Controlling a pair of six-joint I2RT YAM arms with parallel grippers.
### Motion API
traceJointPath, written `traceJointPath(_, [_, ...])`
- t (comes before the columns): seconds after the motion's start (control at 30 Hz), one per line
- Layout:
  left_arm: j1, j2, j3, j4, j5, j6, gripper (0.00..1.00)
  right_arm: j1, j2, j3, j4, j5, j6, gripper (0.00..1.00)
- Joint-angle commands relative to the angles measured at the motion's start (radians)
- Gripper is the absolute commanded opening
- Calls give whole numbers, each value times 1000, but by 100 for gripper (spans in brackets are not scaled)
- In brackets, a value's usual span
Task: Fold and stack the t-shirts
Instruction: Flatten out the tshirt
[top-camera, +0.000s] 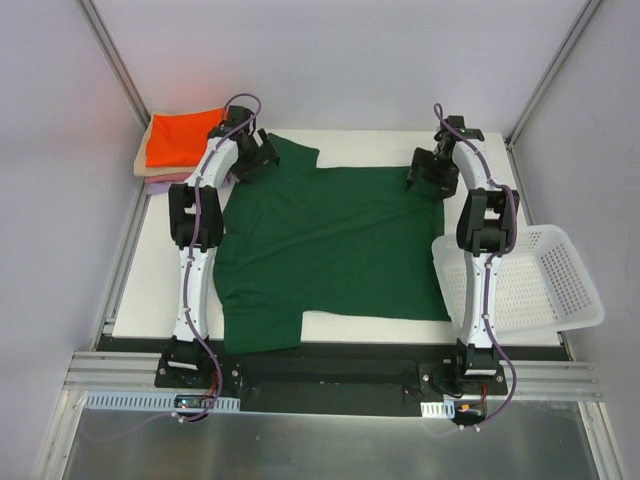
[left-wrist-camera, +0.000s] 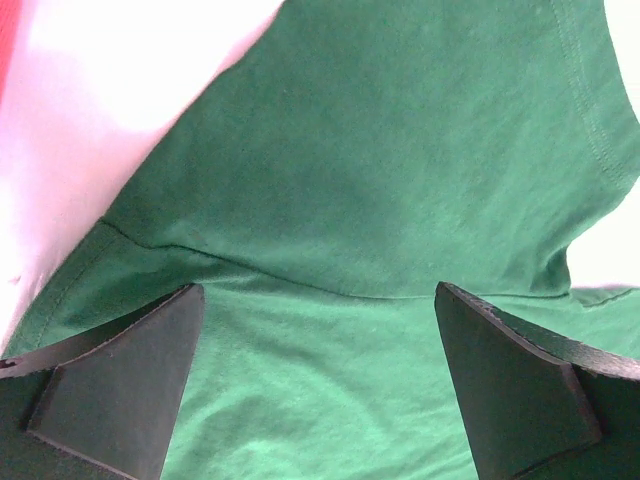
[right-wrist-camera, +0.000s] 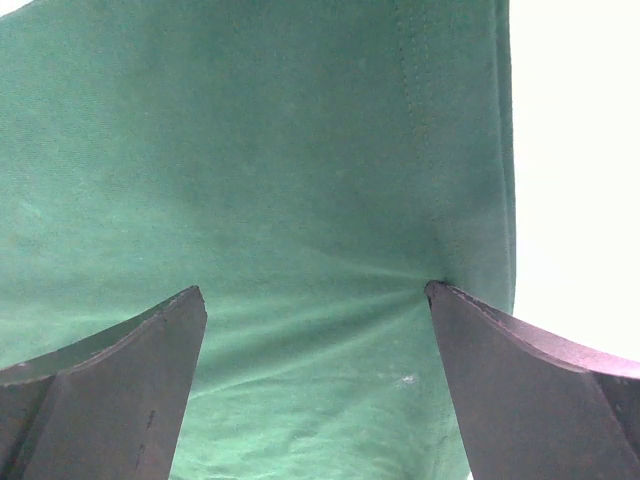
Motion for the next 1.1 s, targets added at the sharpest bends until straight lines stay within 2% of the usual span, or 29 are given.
traceJointPath(0.0, [1, 63, 121, 6, 0, -40, 99, -6, 17, 1, 70, 21, -11, 96])
traceJointPath(0.3, [28, 100, 126, 89, -42, -63, 99, -15, 49, 68, 105, -69, -18, 96])
traceJointPath(0.47, [61, 135, 161, 132, -8, -84, 99, -18, 64, 108, 140, -115, -18, 96])
traceJointPath(0.7, [72, 167, 213, 207, -8, -55, 99, -9, 11, 28, 154, -143, -32, 96])
traceJointPath(0.93, [90, 146, 215, 250, 16, -23, 99, 20, -52, -59, 159, -56, -57, 96])
traceJointPath(1.07, [86, 129, 213, 268, 79, 3, 99, 14, -53, -20, 156, 18, -57, 96])
